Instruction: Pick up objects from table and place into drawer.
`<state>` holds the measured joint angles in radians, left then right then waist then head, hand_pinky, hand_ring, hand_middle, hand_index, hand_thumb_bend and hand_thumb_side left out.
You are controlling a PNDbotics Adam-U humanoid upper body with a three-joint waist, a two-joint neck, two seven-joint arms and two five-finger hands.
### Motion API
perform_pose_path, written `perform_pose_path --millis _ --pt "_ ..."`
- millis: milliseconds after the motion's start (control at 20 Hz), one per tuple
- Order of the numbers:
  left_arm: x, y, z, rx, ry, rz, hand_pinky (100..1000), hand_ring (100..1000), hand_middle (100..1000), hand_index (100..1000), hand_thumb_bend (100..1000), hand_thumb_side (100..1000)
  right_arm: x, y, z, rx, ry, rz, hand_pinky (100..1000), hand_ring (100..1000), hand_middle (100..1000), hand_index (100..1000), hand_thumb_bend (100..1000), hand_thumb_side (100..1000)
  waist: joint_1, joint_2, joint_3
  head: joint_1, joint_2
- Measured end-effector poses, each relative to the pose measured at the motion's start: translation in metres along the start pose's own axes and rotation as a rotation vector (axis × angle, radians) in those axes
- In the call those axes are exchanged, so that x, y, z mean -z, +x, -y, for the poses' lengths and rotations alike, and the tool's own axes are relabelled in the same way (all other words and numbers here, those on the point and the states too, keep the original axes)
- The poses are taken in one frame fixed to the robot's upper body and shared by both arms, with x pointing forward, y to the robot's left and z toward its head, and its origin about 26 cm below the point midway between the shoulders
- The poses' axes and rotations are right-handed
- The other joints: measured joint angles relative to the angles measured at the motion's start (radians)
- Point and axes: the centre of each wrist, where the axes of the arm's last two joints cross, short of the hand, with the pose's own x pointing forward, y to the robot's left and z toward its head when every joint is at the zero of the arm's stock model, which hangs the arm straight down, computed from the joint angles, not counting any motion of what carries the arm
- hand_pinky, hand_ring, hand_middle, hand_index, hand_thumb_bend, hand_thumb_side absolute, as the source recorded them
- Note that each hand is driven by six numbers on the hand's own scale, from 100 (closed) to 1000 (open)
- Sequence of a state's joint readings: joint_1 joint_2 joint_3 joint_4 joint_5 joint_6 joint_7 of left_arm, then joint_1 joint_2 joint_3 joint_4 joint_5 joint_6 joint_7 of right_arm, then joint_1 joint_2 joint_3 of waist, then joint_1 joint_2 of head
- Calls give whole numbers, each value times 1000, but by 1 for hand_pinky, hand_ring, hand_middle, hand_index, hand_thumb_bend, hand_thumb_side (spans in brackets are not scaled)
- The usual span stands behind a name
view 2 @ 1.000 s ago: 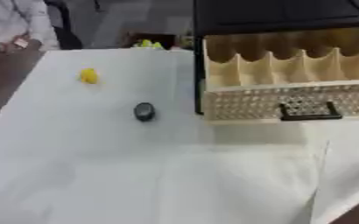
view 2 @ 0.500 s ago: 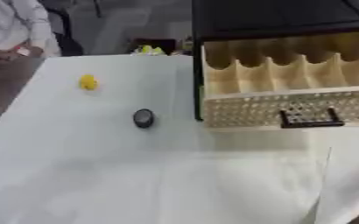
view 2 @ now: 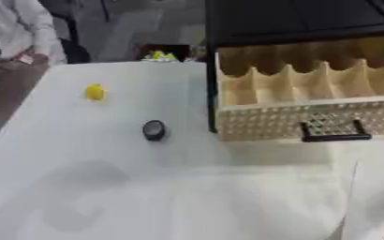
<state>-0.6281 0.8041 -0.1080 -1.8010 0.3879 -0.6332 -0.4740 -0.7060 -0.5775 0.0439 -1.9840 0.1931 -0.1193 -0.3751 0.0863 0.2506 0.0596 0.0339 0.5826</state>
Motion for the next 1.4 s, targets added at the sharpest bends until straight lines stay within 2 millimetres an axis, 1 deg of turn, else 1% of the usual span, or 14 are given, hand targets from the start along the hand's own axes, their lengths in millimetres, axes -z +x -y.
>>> perform_pose_path --millis 50,100,150,400,500,650,850,1050,1150,1200,1250,1300,1350,1400 --pt "1 -4 0 -7 -1 -8 611 687 771 975 100 289 1 0 0 3 -2 2 254 506 499 760 999 730 0 1 -2 1 -4" --pt "2 -7 0 -16 -4 -16 608 685 772 976 100 219 1 1 -1 4 -3 4 254 506 499 759 996 734 0 2 -5 1 -5" --pt "3 -11 1 -26 -7 -25 607 685 774 977 100 245 2 1 -1 4 -4 5 255 507 499 759 996 735 1 2 -5 2 -5" --pt "6 -26 4 -73 -25 -71 627 713 794 988 100 245 1 1 -2 14 -9 3 255 506 499 757 991 741 3 3 -10 7 -13" --pt "6 -31 6 -80 -32 -87 636 735 818 997 100 244 2 1 -2 15 -10 5 255 505 498 755 982 752 3 3 -11 8 -13" --pt "10 -38 8 -74 -50 -103 636 735 819 1000 100 244 3 2 -4 26 -16 6 257 506 499 754 976 760 3 3 -11 9 -14" --pt "12 -49 18 -75 -77 -134 635 737 832 1000 100 244 3 2 -5 38 -22 3 258 506 499 752 971 768 3 3 -17 14 -17" --pt "10 -61 26 -71 -101 -178 647 762 864 1000 100 245 3 2 -6 45 -26 3 256 505 498 751 965 777 3 4 -20 17 -22" --pt "10 -65 29 -60 -116 -199 641 758 855 1000 100 249 2 3 -6 51 -29 1 257 504 498 748 960 783 3 4 -20 17 -22" --pt "9 -68 29 -54 -122 -210 641 759 854 1000 100 206 3 3 -7 53 -30 2 257 504 498 748 960 784 3 4 -20 18 -22" --pt "9 -70 30 -47 -127 -220 642 760 848 1000 100 398 3 3 -7 54 -31 2 257 504 498 747 959 788 3 5 -21 18 -22" --pt "8 -72 31 -42 -134 -231 648 766 851 1000 100 663 3 3 -7 56 -32 2 257 504 498 745 957 788 3 5 -22 18 -22" --pt "8 -74 32 -37 -141 -241 652 770 854 1000 100 785 3 3 -7 57 -33 2 257 504 498 745 954 806 3 6 -23 19 -22" --pt "8 -76 33 -33 -147 -249 653 773 856 1000 100 808 3 3 -7 59 -34 2 257 504 498 745 955 790 3 6 -23 20 -23"
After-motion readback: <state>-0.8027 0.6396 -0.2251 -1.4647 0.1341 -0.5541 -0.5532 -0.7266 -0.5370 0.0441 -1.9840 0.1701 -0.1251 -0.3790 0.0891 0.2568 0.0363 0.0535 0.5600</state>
